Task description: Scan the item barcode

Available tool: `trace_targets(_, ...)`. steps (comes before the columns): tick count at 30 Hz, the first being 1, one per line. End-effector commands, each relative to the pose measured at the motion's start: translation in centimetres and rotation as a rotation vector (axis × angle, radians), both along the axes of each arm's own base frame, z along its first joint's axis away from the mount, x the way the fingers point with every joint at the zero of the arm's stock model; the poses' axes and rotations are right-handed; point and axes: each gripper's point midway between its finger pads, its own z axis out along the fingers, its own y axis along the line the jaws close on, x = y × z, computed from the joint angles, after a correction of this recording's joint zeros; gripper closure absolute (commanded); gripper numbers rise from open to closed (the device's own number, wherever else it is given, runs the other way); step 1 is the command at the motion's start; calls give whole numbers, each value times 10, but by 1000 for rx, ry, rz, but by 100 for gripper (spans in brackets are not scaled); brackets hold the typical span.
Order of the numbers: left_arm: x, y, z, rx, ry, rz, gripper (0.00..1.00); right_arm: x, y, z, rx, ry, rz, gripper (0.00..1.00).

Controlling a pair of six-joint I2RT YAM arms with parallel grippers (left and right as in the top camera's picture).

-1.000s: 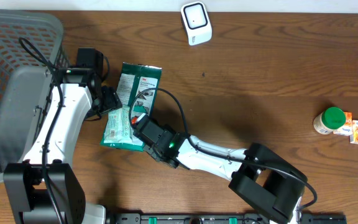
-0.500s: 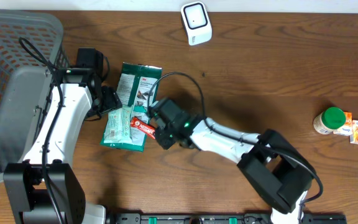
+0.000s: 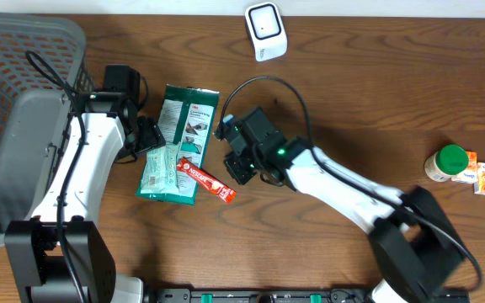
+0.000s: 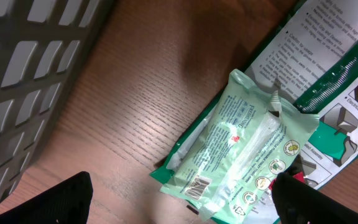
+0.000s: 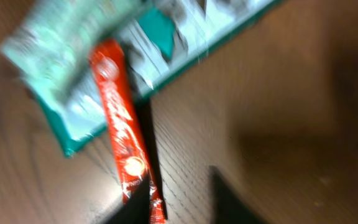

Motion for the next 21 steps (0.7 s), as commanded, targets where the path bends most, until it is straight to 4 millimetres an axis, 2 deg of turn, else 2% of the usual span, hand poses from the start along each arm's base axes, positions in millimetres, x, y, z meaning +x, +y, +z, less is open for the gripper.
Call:
trace_targets(1,3,3,10,9,-30,3,7,2,1,11,-8,-55,34,54)
trace_targets(5,3,3,10,8,-29,3,7,-3,3,-6,-11,-2,59,59)
trace_targets(8,3,3,10,9,-30,3,7,-13,9,-21,-34,26,83,71)
trace_targets(12,3,3,10,9,-30,3,7,-26,17,-39,-150,-37,117,68)
trace_targets(21,3,3,10,8,-30,3,7,-40,26,-43,-334,-231,143,69)
